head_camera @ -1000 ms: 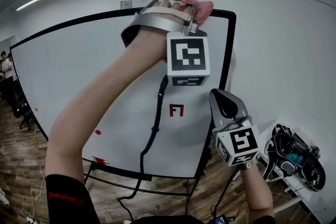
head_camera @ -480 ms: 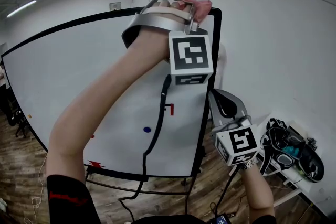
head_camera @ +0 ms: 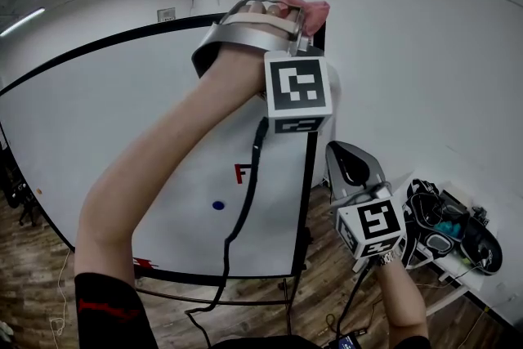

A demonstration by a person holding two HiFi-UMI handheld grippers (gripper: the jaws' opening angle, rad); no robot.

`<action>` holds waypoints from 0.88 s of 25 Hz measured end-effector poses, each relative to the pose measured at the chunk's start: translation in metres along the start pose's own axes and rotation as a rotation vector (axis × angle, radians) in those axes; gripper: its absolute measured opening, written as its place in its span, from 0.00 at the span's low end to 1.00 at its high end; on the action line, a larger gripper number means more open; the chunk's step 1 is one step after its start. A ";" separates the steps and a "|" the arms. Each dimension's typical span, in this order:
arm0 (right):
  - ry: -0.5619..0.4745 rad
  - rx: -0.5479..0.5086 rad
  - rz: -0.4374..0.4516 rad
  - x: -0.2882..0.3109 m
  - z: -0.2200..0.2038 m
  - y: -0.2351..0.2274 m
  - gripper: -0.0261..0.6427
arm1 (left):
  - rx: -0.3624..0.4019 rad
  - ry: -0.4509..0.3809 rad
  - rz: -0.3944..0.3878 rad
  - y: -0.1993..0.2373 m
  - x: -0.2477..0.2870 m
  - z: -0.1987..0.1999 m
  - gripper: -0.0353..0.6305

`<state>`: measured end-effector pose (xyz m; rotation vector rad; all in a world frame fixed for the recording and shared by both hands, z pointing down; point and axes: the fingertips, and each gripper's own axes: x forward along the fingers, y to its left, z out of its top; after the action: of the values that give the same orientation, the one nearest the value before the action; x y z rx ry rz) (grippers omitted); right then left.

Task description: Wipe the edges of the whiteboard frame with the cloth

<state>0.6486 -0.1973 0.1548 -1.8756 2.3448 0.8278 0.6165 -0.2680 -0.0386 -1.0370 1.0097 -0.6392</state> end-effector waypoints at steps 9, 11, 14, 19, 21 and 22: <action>0.015 0.003 -0.028 -0.014 -0.005 -0.015 0.04 | 0.006 -0.007 -0.006 0.002 0.006 0.018 0.12; 0.018 0.006 -0.031 -0.017 -0.006 -0.018 0.04 | 0.013 -0.002 -0.007 0.002 0.006 0.020 0.12; 0.021 0.007 -0.037 -0.021 -0.006 -0.021 0.04 | 0.011 0.000 -0.010 0.002 0.007 0.021 0.12; 0.028 0.012 -0.053 -0.029 -0.005 -0.028 0.04 | 0.013 -0.005 -0.006 0.004 0.008 0.025 0.12; 0.031 0.015 -0.061 -0.032 -0.005 -0.029 0.04 | 0.009 -0.018 0.000 0.004 0.007 0.030 0.12; 0.033 0.017 -0.064 -0.033 -0.006 -0.029 0.04 | 0.008 -0.021 0.002 0.004 0.008 0.032 0.12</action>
<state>0.6860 -0.1742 0.1599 -1.9606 2.2894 0.7751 0.6482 -0.2603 -0.0400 -1.0341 0.9891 -0.6292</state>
